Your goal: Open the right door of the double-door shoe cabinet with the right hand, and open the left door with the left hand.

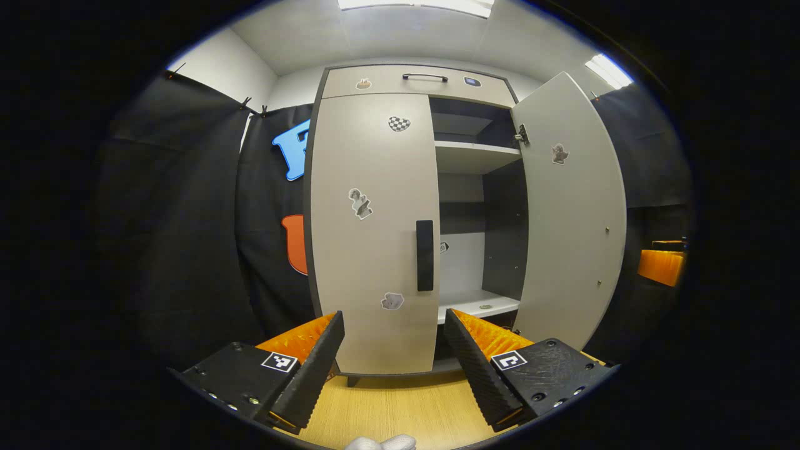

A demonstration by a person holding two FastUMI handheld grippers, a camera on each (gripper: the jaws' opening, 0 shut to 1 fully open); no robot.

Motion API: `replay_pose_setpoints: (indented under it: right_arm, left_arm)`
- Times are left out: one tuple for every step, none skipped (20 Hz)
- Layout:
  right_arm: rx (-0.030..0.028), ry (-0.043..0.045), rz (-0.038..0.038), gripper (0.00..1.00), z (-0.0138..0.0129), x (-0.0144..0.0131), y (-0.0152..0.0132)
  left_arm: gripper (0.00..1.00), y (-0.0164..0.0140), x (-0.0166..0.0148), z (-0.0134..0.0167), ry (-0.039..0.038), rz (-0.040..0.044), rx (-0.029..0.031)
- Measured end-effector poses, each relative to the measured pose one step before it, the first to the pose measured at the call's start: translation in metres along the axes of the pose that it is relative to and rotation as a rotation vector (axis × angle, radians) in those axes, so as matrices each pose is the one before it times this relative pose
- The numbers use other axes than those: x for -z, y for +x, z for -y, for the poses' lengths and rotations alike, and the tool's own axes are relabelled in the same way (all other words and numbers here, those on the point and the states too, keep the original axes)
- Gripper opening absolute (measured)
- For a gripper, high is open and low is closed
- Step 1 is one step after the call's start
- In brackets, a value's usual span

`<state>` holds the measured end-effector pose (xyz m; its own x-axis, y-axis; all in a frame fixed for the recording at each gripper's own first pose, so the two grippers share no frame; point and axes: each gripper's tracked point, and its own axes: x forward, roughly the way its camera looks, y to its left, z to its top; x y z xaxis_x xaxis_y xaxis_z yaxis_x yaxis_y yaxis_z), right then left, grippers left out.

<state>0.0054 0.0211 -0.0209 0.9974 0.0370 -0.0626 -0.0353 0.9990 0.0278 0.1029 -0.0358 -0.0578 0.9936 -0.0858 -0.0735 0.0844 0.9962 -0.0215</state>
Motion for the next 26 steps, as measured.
replay_pose_setpoints:
  right_arm:
    - [0.00331,0.00028,0.00154,0.99,0.00084,-0.00025,0.00231]
    - [0.00379,0.00136,0.00035,0.99,0.00098,-0.00186,0.00129]
    - [0.00299,-0.00136,-0.00261,0.99,0.00056,-0.00058,0.00251]
    - [0.00771,-0.00311,-0.00323,0.99,0.00146,0.00039,0.00203]
    - [0.00499,-0.00171,-0.00182,0.99,0.00174,0.00027,0.00214]
    - [0.00591,-0.00392,-0.00594,0.99,0.00142,0.00038,0.00117]
    - [0.00795,-0.00519,-0.00263,0.99,0.00273,0.00074,0.0007]
    - [0.00819,-0.0057,-0.00288,0.99,0.00298,-0.00012,0.00005]
    - [0.00821,-0.00186,-0.00178,0.99,0.00102,0.00003,0.00209]
    - [0.00559,-0.00425,-0.0048,0.99,0.00151,0.0004,0.00153]
    - [0.0074,-0.00192,-0.00469,0.99,0.00206,0.00163,0.00091]
    - [0.00308,-0.00092,-0.00365,0.99,0.001,0.00027,0.0004]
    - [0.004,0.00008,-0.00306,0.99,0.00138,0.00025,0.00066]
    - [0.00252,-0.00022,-0.00222,0.99,0.00052,0.00051,0.00079]
    - [0.00382,0.00033,-0.00162,0.99,0.00048,0.00066,-0.00046]
    - [0.002,-0.00054,-0.00286,0.99,0.00077,0.00075,0.0004]
    - [0.00079,-0.00075,-0.00206,0.99,0.00063,0.00055,-0.00026]
    - [0.00057,-0.00104,-0.00237,0.99,0.00053,0.00099,0.00083]
    - [-0.00009,-0.00082,-0.00086,0.99,0.00081,-0.00001,-0.00013]
    - [0.00101,-0.00125,-0.00074,0.99,0.00094,0.00032,-0.00002]
    - [0.00163,0.00081,0.00089,0.99,0.00158,0.00046,-0.00025]
    - [0.00024,0.00233,0.00025,0.99,0.00097,0.00014,-0.00014]
    - [0.00052,0.00316,-0.00168,0.99,0.00065,0.00076,0.00114]
    - [-0.00246,0.00391,0.00007,0.99,0.00029,0.00093,-0.00023]
    - [-0.00301,0.0037,-0.00247,0.99,-0.00007,0.00053,-0.00041]
    - [-0.0031,0.00167,-0.00169,0.99,-0.00014,0.0005,-0.00059]
  left_arm:
    - [0.97,0.01508,-0.00279,0.00365,0.00192,0.01034,0.00525]
    - [0.96,0.0166,-0.00139,0.00271,0.00376,0.00357,0.00168]
    - [0.96,0.01627,0.00055,0.00292,0.00467,-0.0001,0.00469]
    - [0.96,0.01731,0.00371,0.01077,-0.0002,-0.00209,0.00705]
    - [0.96,0.01543,-0.00096,0.00336,0.00829,-0.00167,0.00137]
    - [0.96,0.01596,0.00188,0.00289,0.00314,-0.00264,0.00463]
    - [0.96,0.01437,0.00162,0.00397,-0.00188,-0.0072,0.00712]
    - [0.97,0.01447,-0.00082,0.00213,0.00368,0.00721,0.00343]
    - [0.96,0.01262,-0.00001,0.00168,0.00719,0.0016,-0.00306]
    - [0.96,0.01153,-0.00077,0.00137,0.01006,0.00353,-0.00317]
    - [0.96,0.0095,-0.00008,0.00236,0.00079,0.00043,0.00006]
    - [0.96,0.0097,-0.00092,0.00327,-0.00194,0.00392,0.00498]
    - [0.96,0.00882,-0.00016,0.00079,-0.0043,-0.00067,-0.00311]
    - [1.0,0.00682,-0.00103,0.00137,-0.00674,0.00307,-0.00255]
    - [1.0,0.00653,-0.00096,0.00092,-0.00965,0.00065,-0.00062]
    - [0.96,0.00564,0.00041,0.00115,-0.01117,-0.00575,0.00067]
    - [0.96,0.00514,-0.00038,-0.00106,-0.00969,0.00035,-0.00867]
    - [0.96,0.00361,0.00039,0.00051,-0.00642,0.00153,-0.00413]
    - [0.96,0.0034,0.00123,-0.00112,-0.00053,-0.00394,-0.00755]
    - [0.95,0.00263,0.00076,-0.00117,0.00257,-0.00107,-0.00515]
    - [0.95,0.0013,0.00265,-0.00267,0.00359,-0.00676,-0.01432]
    - [0.76,0.00189,0.00193,-0.00324,-0.00035,-0.00648,-0.01231]
    - [0.67,0.00114,0.00093,-0.00133,-0.00324,0.00014,-0.00329]
    - [0.64,-0.00111,-0.00237,0.00008,-0.00029,0.01113,0.00143]
    - [0.7,-0.00078,0.00182,0.00054,0.00468,-0.01101,0.00634]
    - [0.59,0.00092,-0.00136,0.00159,-0.00419,0.00492,0.00749]
